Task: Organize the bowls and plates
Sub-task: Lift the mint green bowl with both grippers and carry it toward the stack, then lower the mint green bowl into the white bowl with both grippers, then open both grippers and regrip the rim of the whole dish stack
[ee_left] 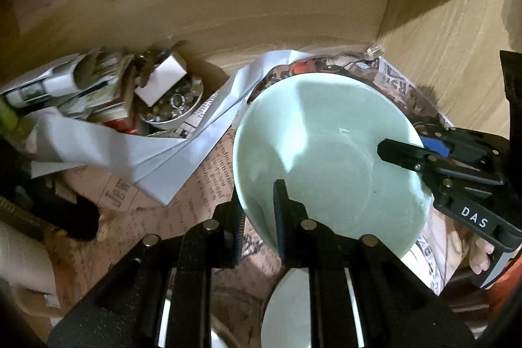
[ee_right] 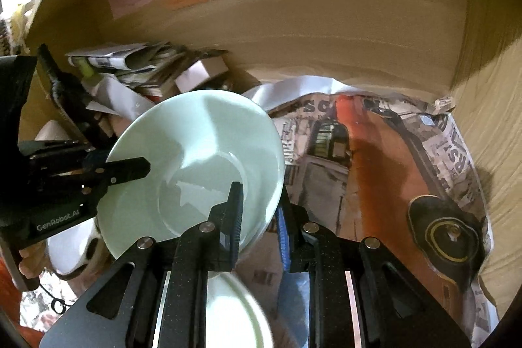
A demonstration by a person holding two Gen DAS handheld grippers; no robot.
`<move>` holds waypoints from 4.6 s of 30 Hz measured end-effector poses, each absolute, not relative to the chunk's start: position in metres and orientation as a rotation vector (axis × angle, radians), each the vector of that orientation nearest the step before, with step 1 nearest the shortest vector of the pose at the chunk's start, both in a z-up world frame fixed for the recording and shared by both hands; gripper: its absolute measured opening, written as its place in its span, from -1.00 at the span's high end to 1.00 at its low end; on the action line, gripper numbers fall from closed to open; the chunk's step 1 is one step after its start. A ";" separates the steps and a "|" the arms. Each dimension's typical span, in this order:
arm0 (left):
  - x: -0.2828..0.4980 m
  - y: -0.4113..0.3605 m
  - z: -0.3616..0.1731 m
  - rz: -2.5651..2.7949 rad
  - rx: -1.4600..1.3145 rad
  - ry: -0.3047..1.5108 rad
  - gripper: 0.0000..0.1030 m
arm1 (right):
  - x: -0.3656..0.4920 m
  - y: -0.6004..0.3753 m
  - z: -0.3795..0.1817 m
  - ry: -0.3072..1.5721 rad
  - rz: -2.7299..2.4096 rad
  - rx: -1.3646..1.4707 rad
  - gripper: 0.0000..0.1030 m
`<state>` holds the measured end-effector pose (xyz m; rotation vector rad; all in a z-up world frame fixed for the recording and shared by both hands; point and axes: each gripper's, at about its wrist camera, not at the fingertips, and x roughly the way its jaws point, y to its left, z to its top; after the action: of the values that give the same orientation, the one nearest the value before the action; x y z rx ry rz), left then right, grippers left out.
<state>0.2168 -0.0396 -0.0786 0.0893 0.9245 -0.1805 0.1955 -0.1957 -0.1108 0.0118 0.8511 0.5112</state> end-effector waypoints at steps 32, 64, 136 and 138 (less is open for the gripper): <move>0.091 0.058 -0.064 -0.018 -0.067 0.815 0.69 | 0.115 -0.095 -0.093 0.805 0.700 -0.096 0.66; 0.051 0.118 -0.106 0.104 -0.124 0.880 0.69 | 0.097 -0.023 -0.133 0.919 0.821 -0.207 0.66; 0.053 0.132 -0.148 0.015 -0.263 0.902 -0.31 | 0.124 -0.025 -0.163 1.057 0.864 -0.168 -0.24; 0.055 0.132 -0.152 0.005 -0.274 0.919 -0.23 | 0.125 -0.025 -0.164 1.075 0.874 -0.151 -0.16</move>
<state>0.0552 0.1316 -0.1519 -0.2742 0.9190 0.0047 0.1255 -0.0247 -0.1639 -0.1510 1.0750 0.8741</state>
